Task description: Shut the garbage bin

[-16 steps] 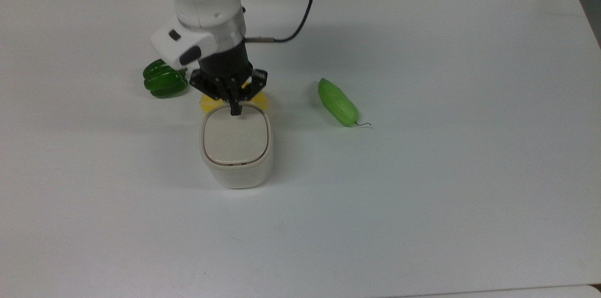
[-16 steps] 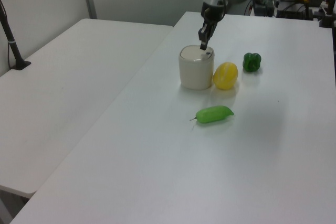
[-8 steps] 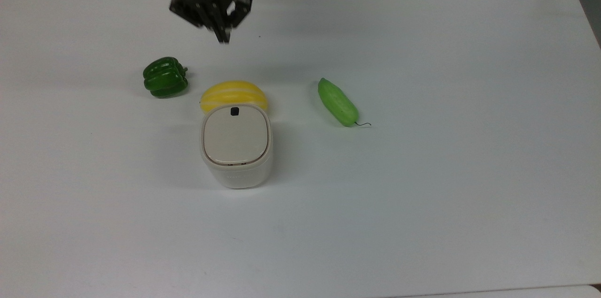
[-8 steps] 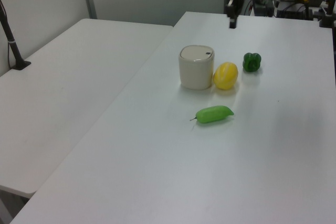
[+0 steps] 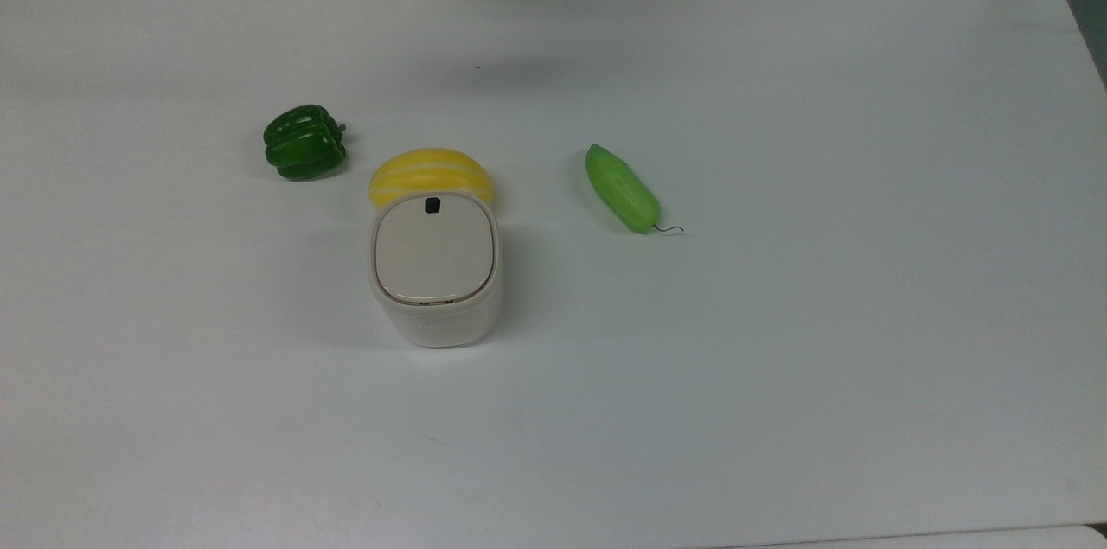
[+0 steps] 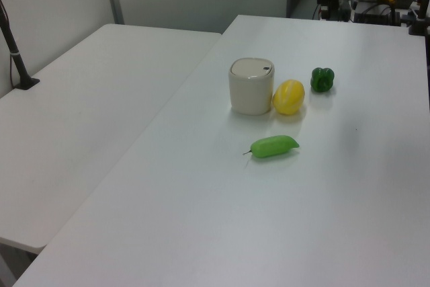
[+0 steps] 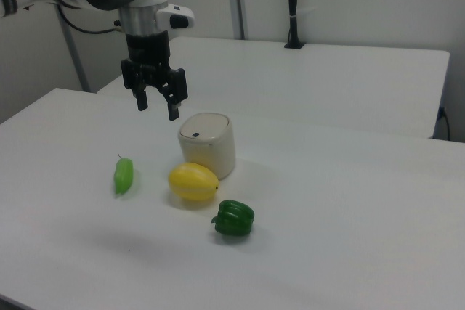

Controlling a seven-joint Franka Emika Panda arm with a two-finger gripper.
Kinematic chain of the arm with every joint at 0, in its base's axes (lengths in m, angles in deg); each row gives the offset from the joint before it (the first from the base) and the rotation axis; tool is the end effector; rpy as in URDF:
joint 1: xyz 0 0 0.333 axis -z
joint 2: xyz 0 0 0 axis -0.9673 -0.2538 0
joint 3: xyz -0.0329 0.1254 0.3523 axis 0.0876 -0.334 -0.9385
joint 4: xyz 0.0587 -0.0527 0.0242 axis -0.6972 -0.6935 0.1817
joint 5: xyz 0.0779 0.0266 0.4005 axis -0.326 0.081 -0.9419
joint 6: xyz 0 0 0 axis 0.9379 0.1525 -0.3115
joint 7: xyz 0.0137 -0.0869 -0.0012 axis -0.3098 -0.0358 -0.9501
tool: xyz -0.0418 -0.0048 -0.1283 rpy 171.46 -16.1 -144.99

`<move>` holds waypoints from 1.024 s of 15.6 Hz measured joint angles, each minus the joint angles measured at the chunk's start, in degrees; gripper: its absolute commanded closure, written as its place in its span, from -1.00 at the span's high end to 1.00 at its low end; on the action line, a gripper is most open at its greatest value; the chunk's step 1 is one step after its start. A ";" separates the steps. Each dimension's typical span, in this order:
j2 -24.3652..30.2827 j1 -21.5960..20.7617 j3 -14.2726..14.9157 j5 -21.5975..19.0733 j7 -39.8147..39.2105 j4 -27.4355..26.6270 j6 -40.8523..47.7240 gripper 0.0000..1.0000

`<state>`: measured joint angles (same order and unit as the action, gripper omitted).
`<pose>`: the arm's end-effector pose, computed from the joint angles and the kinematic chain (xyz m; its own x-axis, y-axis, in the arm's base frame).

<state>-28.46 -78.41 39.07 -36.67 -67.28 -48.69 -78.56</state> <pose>0.6103 -0.0354 0.6255 0.9945 -0.0371 -0.0977 -0.0382 -0.9992 -0.0090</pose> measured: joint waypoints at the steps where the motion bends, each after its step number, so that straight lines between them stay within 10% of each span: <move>1: 0.03 0.00 0.00 0.23 0.17 -0.05 0.00 1.00; 16: 8.60 1.56 0.20 1.91 0.65 -6.88 1.98 1.00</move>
